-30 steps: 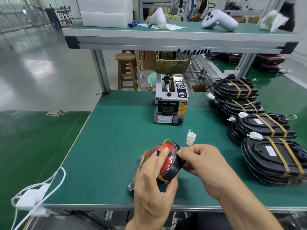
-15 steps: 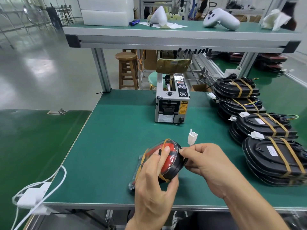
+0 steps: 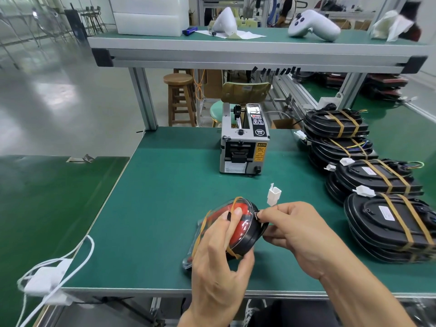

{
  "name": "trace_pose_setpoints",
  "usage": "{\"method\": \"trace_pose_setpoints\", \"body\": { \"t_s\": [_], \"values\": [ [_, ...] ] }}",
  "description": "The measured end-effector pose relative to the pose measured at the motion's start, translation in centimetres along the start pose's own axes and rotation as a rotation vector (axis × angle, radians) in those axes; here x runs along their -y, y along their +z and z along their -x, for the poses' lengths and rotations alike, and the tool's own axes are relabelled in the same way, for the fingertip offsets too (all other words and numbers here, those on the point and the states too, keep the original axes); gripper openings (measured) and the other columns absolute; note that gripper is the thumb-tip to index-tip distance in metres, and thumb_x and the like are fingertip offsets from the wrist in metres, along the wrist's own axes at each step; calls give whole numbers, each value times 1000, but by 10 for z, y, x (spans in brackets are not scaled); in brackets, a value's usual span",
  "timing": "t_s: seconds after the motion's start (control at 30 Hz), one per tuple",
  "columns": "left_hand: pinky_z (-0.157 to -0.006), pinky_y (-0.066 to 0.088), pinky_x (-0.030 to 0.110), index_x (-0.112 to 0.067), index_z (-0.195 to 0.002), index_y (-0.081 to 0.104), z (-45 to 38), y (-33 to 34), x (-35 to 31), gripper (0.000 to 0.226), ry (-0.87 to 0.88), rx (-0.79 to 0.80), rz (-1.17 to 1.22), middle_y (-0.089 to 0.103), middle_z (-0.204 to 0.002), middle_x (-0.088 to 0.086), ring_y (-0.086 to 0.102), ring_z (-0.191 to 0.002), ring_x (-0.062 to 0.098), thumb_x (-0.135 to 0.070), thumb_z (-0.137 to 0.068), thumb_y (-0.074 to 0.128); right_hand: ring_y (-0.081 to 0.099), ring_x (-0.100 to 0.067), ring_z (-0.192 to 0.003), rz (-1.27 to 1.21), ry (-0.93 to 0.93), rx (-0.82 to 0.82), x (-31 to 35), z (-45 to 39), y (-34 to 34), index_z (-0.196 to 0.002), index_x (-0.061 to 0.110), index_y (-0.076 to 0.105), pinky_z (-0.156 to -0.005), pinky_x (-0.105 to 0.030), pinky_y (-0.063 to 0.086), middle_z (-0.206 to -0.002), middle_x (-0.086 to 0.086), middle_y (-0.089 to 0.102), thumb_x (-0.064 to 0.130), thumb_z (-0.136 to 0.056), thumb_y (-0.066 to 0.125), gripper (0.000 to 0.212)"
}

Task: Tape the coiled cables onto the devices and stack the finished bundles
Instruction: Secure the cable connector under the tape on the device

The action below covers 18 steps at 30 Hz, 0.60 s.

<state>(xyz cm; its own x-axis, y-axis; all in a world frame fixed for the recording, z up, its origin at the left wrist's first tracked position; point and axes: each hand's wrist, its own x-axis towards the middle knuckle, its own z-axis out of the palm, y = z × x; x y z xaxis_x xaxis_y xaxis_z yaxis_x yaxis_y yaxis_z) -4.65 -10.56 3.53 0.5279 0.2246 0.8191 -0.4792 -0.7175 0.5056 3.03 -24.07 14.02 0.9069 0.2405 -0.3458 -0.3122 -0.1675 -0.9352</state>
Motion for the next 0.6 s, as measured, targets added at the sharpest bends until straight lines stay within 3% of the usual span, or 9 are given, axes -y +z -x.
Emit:
{"method": "trace_pose_setpoints", "body": {
  "t_s": [0.13, 0.33, 0.6],
  "values": [
    [-97, 62, 39, -16, -154, 36, 0, 0, 0, 79, -1, 1, -2, 64, -151, 0, 63, -138, 18, -12, -89, 79, 34, -28, -76, 14, -4, -2, 1, -1, 0, -82, 5, 66, -79, -40, 38, -72, -13, 43, 8, -87, 71, 8],
    [-108, 56, 32, -19, -155, 35, 1, 0, 0, 81, -17, 23, 3, 67, -147, 3, 60, -141, 16, -13, -87, 79, 38, -26, -75, 49, -5, 7, 4, 0, 0, -76, 0, 65, -78, -40, 39, -67, -13, 46, 3, -89, 69, 14],
    [-97, 63, 42, -17, -154, 36, 4, 3, 1, 83, 20, 2, -27, 69, -144, 4, 64, -138, 18, -10, -85, 81, 47, -26, -75, 42, 9, 10, 5, 0, -2, -79, -1, 66, -79, -40, 40, -69, -17, 56, 2, -90, 69, 12]
  ]
}}
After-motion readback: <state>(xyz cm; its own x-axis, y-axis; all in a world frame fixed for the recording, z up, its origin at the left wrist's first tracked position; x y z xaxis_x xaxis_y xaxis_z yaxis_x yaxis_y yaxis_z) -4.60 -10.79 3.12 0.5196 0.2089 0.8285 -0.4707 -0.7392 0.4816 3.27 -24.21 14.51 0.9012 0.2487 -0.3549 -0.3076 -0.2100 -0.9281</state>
